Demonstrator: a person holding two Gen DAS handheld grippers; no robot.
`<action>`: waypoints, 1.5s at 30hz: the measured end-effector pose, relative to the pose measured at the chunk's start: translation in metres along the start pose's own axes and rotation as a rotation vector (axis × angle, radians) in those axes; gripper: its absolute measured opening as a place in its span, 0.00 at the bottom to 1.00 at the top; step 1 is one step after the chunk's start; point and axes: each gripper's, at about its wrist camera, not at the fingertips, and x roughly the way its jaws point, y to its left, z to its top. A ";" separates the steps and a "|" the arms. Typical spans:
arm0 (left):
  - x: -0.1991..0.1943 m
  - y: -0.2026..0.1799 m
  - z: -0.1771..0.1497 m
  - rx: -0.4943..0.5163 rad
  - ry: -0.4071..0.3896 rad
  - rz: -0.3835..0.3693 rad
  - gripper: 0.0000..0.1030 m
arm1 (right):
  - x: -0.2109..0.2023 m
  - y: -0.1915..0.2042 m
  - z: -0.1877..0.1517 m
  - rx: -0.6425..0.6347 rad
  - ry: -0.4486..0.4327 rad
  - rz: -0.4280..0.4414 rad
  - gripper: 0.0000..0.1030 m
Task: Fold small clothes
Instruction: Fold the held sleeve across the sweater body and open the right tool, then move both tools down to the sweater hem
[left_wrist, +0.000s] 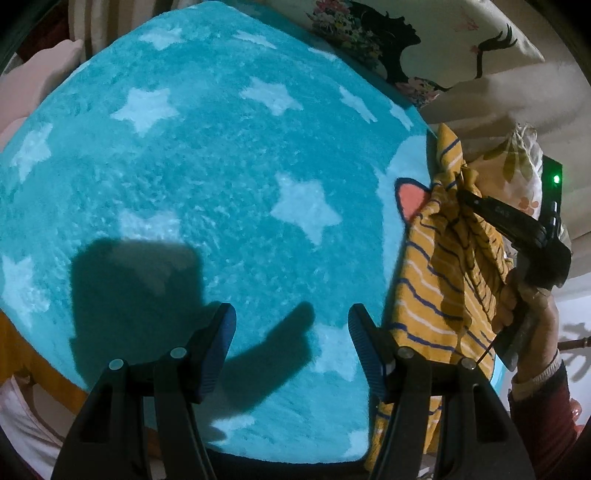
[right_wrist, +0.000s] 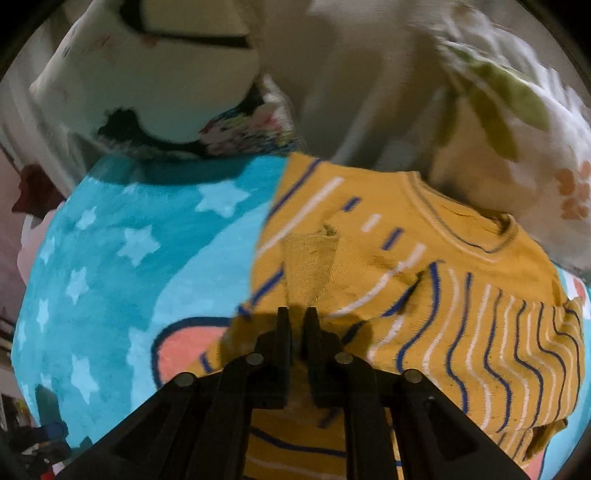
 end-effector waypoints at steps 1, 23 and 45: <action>0.000 0.000 0.001 0.001 0.002 -0.001 0.60 | 0.004 0.007 0.001 -0.011 0.008 -0.002 0.16; 0.045 -0.128 0.038 0.380 0.078 -0.146 0.60 | -0.068 -0.172 -0.062 0.483 -0.053 -0.081 0.58; 0.118 -0.213 0.110 0.460 0.014 -0.021 0.61 | -0.037 -0.252 -0.109 0.589 0.053 -0.166 0.63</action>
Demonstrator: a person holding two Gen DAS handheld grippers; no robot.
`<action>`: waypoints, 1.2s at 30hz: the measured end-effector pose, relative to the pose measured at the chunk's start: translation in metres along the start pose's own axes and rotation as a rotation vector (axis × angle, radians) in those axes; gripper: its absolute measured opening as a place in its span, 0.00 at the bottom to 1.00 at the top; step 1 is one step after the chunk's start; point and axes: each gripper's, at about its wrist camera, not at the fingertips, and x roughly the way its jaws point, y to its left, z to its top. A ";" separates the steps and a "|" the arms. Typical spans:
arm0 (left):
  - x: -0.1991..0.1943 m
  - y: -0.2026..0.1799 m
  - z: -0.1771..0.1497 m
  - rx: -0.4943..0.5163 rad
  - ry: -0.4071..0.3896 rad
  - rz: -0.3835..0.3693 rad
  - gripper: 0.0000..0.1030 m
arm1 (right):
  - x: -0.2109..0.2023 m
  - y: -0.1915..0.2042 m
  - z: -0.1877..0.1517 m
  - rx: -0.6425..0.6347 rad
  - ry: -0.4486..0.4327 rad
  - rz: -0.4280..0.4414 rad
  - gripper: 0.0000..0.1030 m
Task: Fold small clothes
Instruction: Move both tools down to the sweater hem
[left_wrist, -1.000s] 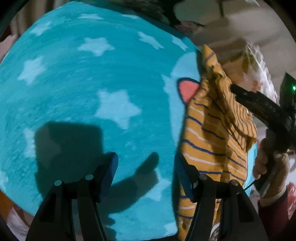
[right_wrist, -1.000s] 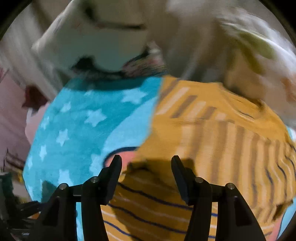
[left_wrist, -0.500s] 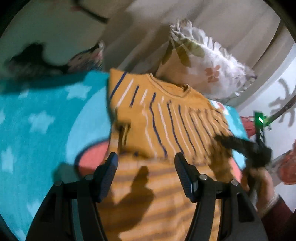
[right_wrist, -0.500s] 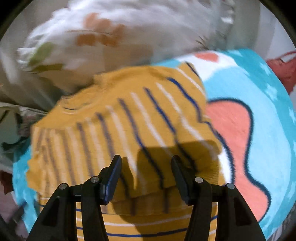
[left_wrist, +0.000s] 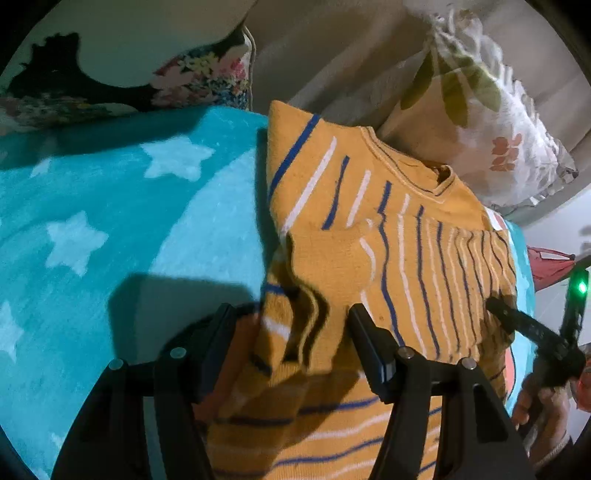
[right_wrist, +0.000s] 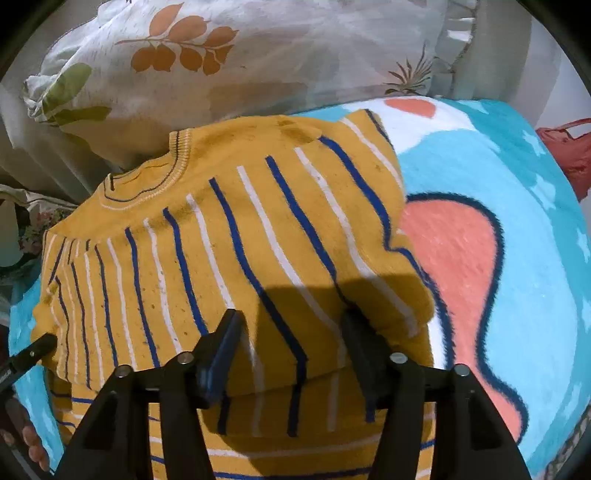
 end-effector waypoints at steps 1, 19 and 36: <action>-0.006 -0.001 -0.005 0.009 -0.005 0.010 0.61 | 0.001 0.001 0.002 -0.006 0.001 0.003 0.67; -0.074 0.030 -0.134 -0.232 -0.006 0.099 0.61 | 0.011 0.036 -0.016 -0.265 -0.029 0.002 0.99; -0.074 0.008 -0.210 -0.278 0.007 0.092 0.69 | -0.080 -0.119 -0.129 -0.075 0.022 0.209 0.78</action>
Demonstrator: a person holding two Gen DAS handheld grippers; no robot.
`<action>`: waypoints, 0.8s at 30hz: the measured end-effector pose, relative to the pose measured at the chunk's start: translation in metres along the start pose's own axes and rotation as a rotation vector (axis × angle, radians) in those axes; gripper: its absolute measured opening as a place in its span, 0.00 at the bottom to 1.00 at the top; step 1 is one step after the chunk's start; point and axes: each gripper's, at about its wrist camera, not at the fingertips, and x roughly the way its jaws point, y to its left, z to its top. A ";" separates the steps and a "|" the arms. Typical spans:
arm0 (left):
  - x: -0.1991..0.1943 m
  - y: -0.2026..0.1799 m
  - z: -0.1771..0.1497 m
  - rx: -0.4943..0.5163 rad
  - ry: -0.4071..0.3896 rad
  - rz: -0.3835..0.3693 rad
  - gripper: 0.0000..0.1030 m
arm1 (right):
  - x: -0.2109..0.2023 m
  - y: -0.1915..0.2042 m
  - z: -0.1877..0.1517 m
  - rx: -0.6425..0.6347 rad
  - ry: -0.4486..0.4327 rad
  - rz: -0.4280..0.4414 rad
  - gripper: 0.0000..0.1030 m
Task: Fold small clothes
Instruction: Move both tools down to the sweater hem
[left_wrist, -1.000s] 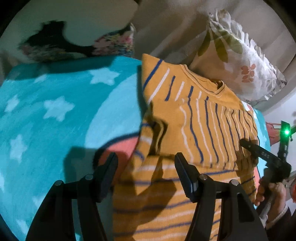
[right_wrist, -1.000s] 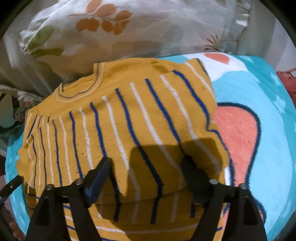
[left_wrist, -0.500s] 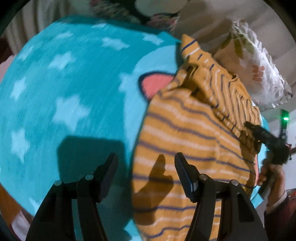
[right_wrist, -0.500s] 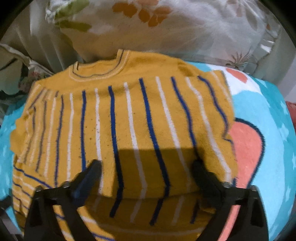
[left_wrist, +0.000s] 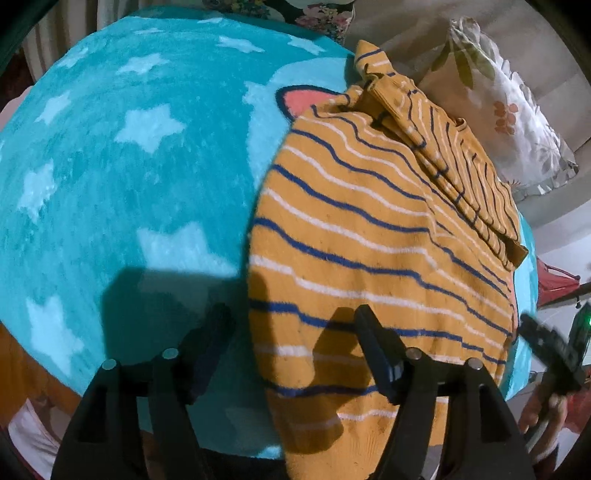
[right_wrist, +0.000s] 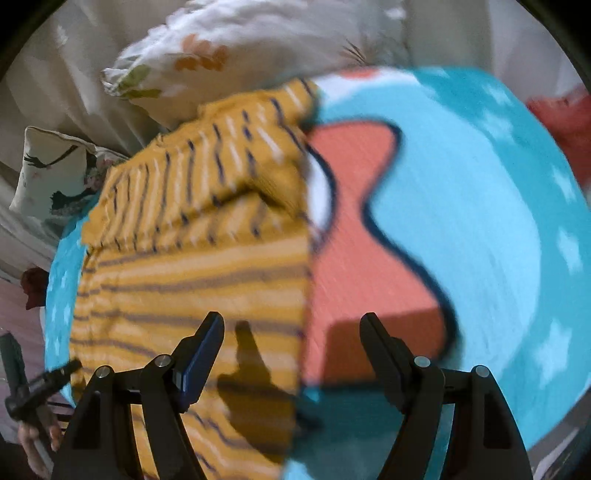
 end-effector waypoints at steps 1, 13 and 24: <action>0.000 -0.001 -0.001 0.000 -0.003 0.004 0.70 | -0.001 -0.007 -0.005 0.009 0.008 0.007 0.78; 0.003 -0.024 -0.023 0.091 -0.003 0.090 0.75 | 0.001 -0.002 -0.047 0.064 0.031 0.091 0.80; -0.008 -0.015 -0.052 0.058 0.044 -0.149 0.58 | 0.005 0.028 -0.075 0.018 0.078 0.247 0.77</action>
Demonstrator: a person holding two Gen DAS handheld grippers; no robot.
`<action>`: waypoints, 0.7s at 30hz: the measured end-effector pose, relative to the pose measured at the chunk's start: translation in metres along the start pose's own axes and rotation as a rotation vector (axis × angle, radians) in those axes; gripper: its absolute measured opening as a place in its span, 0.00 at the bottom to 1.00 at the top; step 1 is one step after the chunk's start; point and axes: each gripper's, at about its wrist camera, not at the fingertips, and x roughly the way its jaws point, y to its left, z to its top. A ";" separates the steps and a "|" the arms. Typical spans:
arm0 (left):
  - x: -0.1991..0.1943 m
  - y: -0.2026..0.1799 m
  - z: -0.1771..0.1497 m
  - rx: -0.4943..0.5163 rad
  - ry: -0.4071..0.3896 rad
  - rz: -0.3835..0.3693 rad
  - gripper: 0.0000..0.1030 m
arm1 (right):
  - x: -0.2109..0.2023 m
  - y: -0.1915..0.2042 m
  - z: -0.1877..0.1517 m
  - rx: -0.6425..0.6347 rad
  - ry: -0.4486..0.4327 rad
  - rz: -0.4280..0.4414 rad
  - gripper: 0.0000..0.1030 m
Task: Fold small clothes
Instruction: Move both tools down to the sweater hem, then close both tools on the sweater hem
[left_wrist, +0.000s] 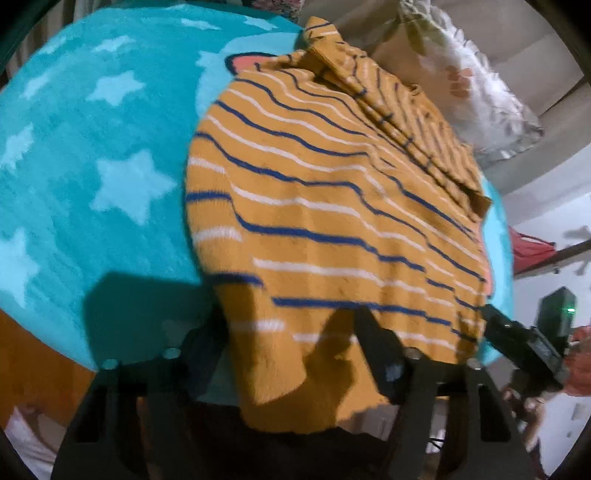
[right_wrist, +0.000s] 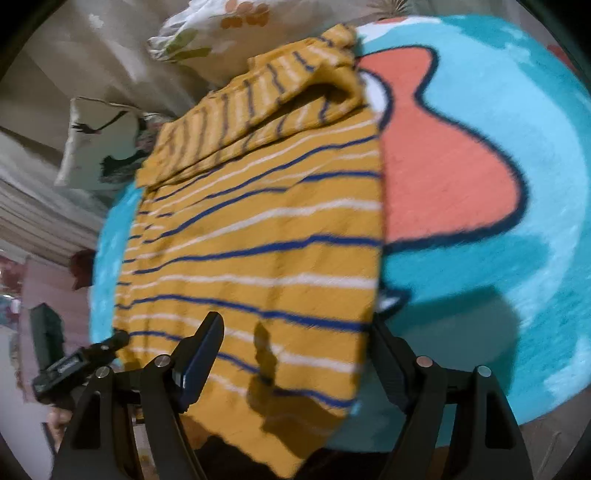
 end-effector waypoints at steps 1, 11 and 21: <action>0.000 0.002 -0.002 -0.010 0.004 -0.031 0.50 | 0.001 0.000 -0.003 0.008 0.007 0.034 0.74; 0.009 0.024 -0.001 -0.167 0.008 -0.260 0.46 | 0.006 -0.014 -0.019 0.091 0.035 0.216 0.62; 0.019 0.013 0.015 -0.144 0.016 -0.153 0.11 | 0.013 -0.011 -0.024 0.095 0.036 0.171 0.20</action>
